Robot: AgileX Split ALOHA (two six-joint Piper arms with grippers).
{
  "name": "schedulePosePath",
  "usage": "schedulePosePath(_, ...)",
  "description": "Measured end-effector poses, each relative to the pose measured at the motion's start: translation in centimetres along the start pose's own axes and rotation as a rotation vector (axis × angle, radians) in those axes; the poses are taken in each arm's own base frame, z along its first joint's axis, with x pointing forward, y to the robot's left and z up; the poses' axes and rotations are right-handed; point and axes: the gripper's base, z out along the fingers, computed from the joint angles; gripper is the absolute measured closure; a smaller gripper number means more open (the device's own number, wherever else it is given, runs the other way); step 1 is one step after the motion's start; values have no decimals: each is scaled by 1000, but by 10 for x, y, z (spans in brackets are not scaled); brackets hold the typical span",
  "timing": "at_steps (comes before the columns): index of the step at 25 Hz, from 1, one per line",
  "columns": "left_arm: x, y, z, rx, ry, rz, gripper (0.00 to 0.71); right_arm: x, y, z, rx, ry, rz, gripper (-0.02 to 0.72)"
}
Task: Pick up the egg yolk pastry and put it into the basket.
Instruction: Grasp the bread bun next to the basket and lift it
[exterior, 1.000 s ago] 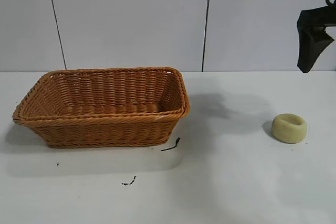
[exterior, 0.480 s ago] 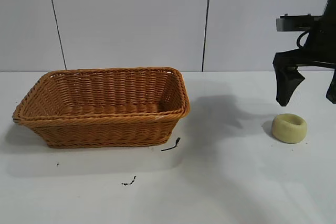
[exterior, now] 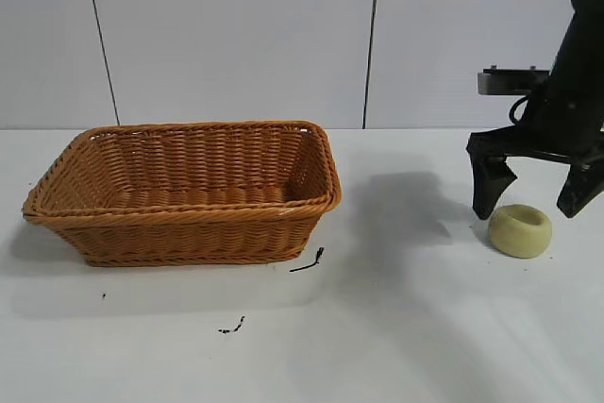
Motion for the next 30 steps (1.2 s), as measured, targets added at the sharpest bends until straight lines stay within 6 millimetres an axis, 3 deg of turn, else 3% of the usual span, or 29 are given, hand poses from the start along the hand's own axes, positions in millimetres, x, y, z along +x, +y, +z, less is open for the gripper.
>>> schedulePosePath(7, 0, 0, 0, 0, 0, 0, 15, 1, -1, 20, 0, 22, 7, 15)
schedulePosePath(13, 0, 0, 0, 0, 0, 0, 15, -1, -1, 20, 0, 20, 7, 50)
schedulePosePath(22, 0, 0, 0, 0, 0, 0, 15, 1, -1, 20, -1, 43, 7, 480)
schedulePosePath(25, 0, 0, 0, 0, 0, 0, 15, 1, -1, 19, -1, 42, 6, 545)
schedulePosePath(30, 0, 0, 0, 0, 0, 0, 15, 0, -1, 12, 1, 35, 3, 566)
